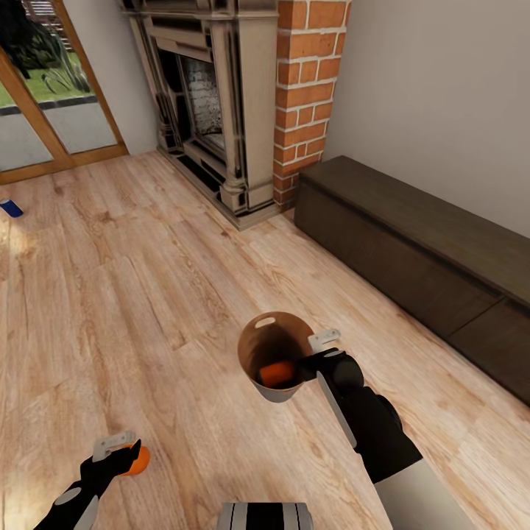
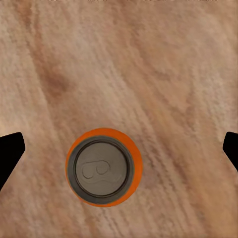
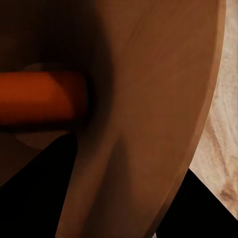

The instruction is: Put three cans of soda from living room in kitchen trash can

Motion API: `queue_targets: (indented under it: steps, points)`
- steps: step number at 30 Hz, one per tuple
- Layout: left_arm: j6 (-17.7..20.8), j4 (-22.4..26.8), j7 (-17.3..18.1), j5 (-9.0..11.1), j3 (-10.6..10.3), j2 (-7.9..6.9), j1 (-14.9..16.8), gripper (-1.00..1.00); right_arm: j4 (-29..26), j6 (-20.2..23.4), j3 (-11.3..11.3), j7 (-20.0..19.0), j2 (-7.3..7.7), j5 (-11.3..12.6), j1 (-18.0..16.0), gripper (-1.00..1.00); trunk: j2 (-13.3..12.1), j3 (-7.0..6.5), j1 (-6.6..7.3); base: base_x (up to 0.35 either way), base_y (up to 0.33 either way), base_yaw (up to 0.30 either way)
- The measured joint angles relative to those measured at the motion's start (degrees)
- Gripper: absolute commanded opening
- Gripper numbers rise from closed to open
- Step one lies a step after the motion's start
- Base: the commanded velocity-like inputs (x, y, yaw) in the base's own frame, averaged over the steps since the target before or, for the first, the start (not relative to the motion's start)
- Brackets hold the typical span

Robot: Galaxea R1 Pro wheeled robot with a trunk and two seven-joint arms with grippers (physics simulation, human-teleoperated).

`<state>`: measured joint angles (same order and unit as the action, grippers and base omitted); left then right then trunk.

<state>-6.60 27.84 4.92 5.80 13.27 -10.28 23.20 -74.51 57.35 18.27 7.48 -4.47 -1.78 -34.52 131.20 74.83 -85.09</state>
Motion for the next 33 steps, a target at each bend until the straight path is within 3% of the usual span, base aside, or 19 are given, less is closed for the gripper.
queue_targets:
  steps: [3,26,33]
  points:
    - [0.0,0.0,0.0,0.0,0.0,0.0,0.0,1.0,0.0,0.0,0.0,0.0,0.0,0.0,0.0,-1.0,0.0,0.0,0.0,0.0,0.0,0.0]
    - [0.0,0.0,0.0,0.0,0.0,0.0,0.0,1.0,0.0,-0.1,0.0,0.0,0.0,0.0,0.0,-1.0,9.2,4.13,-5.05,0.0,0.0,0.0]
    - [0.0,0.0,0.0,0.0,0.0,0.0,0.0,1.0,0.0,0.0,0.0,0.0,0.0,0.1,0.0,-1.0,9.6,4.3,-5.27,0.0,0.0,0.0]
